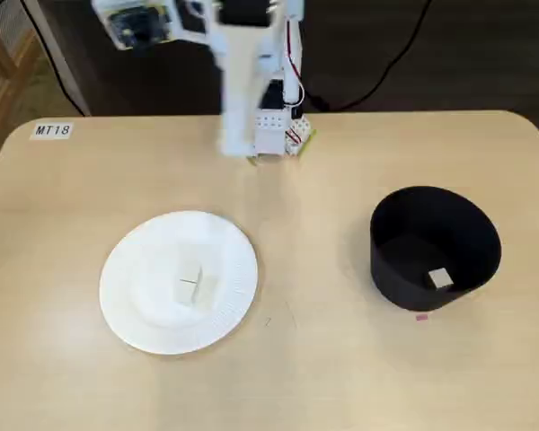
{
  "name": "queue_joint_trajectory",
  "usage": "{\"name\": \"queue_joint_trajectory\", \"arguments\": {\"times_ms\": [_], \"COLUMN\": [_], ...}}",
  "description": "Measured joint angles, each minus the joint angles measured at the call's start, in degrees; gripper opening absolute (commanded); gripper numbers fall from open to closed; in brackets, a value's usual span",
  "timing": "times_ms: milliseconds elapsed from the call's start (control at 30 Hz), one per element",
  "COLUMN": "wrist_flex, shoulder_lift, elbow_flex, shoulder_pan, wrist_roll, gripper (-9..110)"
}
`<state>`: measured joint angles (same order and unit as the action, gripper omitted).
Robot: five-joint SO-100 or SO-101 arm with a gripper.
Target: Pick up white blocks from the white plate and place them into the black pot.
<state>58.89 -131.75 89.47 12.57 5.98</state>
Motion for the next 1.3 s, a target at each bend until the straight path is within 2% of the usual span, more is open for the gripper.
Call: {"name": "queue_joint_trajectory", "arguments": {"times_ms": [133, 300, 467, 767, 867, 967, 1100, 1200, 1300], "wrist_flex": [-2.5, -9.3, -11.9, -13.8, -14.3, -14.6, -15.4, -15.6, -13.8], "shoulder_lift": [-2.3, 0.2, 8.2, 16.5, 18.7, 19.5, 20.0, 20.2, 20.2], "elbow_flex": [12.7, 25.6, 26.3, 26.4, 26.4, 26.4, 26.4, 26.3, 23.9], "shoulder_pan": [10.6, 18.3, 23.0, 24.7, 25.2, 25.3, 25.2, 23.6, 21.1], "wrist_roll": [0.0, 0.4, 2.2, 4.9, 5.7, 7.0, 7.2, 7.2, 7.6], "gripper": [-2, -2, -2, -2, 20, 32, 27, -1, -2]}}
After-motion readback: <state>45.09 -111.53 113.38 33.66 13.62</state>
